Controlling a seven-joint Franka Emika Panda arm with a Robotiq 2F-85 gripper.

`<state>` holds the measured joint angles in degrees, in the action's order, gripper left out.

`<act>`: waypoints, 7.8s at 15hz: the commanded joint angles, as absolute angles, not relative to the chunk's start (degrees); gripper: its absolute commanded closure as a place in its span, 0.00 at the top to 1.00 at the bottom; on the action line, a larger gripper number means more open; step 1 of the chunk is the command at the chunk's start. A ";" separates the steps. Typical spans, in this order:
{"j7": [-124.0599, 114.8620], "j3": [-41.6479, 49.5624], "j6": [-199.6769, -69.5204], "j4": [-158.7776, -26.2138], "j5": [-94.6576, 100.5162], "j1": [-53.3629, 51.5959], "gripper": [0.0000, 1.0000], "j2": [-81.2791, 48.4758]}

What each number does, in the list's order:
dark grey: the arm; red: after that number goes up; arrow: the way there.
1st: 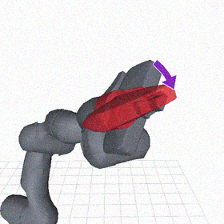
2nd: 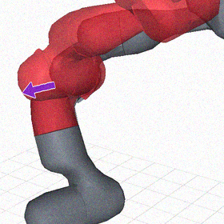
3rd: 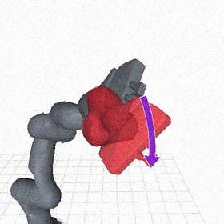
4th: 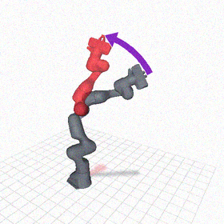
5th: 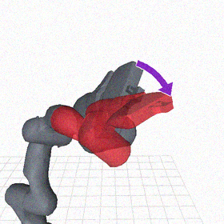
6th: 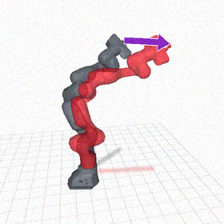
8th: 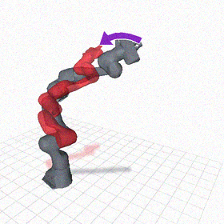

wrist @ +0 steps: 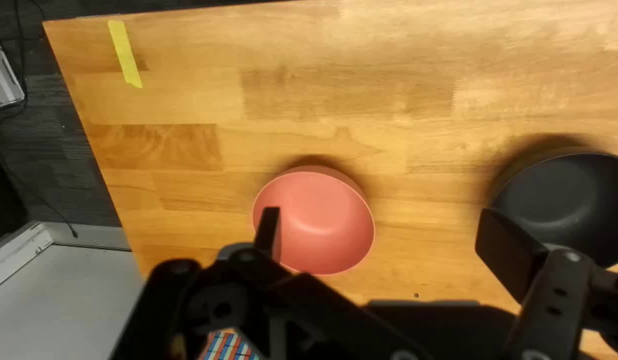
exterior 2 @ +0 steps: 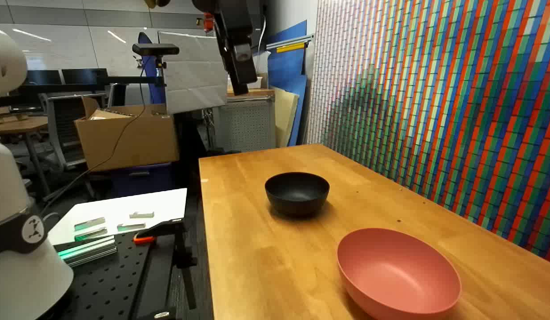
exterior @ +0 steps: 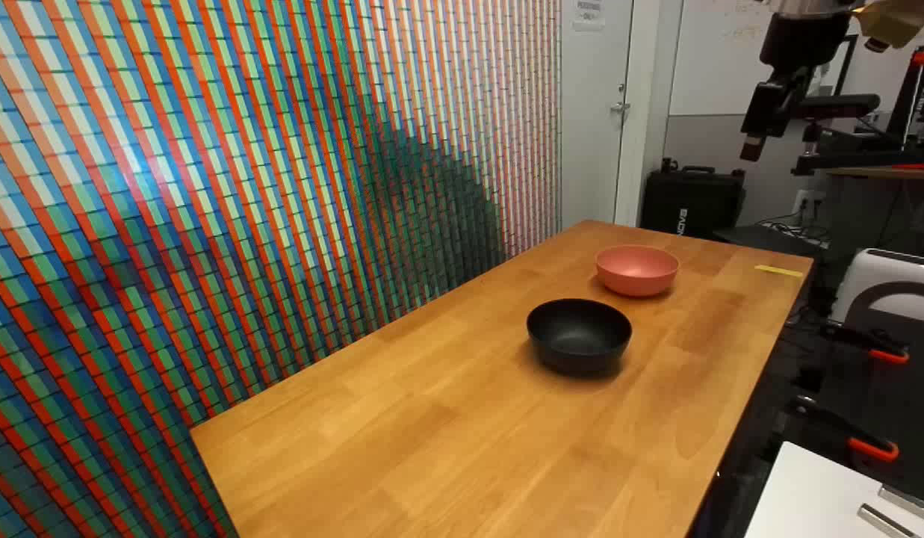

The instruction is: Put the pink bowl on top of the black bowl

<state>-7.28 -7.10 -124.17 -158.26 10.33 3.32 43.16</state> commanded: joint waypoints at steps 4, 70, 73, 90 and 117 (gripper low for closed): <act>-7.60 -6.62 -123.92 -158.11 10.72 2.79 1.00 43.13; -4.05 -1.16 -146.18 -124.71 8.98 -6.36 0.07 -16.19; -2.51 -4.23 -146.12 -126.08 9.50 -8.54 0.07 -12.80; -3.94 -12.52 -139.36 -131.43 18.32 -18.07 0.07 -10.02; 9.00 -12.85 -133.99 -131.42 -3.45 -11.22 1.00 -1.34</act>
<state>4.21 -12.98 -137.37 -131.23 2.95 -13.71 -7.35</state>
